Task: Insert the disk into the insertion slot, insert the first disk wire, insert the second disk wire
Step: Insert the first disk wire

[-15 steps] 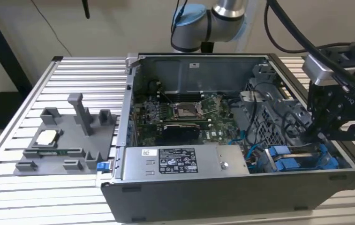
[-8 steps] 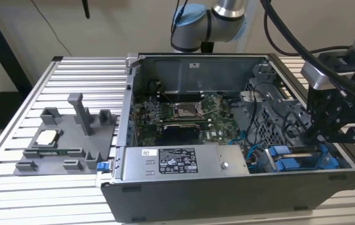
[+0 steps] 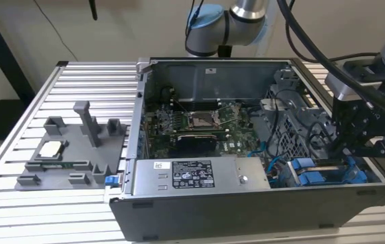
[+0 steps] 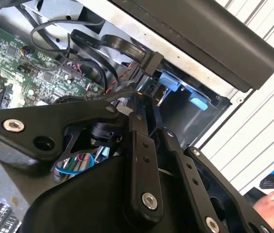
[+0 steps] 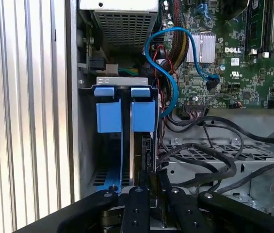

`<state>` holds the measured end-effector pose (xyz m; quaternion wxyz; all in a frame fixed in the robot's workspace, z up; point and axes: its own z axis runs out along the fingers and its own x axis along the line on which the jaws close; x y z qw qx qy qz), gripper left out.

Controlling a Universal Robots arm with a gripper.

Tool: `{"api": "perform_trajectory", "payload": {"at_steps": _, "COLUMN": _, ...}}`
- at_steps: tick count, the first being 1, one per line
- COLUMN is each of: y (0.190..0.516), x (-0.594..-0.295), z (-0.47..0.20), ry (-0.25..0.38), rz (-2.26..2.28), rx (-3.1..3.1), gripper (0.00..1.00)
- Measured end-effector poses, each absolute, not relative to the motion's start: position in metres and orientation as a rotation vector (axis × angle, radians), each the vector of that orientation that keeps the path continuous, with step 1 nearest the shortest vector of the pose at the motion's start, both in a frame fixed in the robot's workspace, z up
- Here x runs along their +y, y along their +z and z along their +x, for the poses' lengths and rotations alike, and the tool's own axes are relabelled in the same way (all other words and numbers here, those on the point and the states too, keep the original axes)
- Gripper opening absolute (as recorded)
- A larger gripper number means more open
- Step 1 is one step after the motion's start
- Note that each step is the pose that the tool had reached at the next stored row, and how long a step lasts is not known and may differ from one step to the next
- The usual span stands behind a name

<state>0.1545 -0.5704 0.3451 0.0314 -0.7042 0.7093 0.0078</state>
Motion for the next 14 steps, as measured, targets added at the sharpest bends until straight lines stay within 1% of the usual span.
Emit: {"api": "perform_trajectory", "payload": {"at_steps": 14, "y": 0.3415, "x": -0.5709, "z": 0.1552, "ry": 0.030, "rz": -2.171, "rx": 2.188, "gripper": 0.19}}
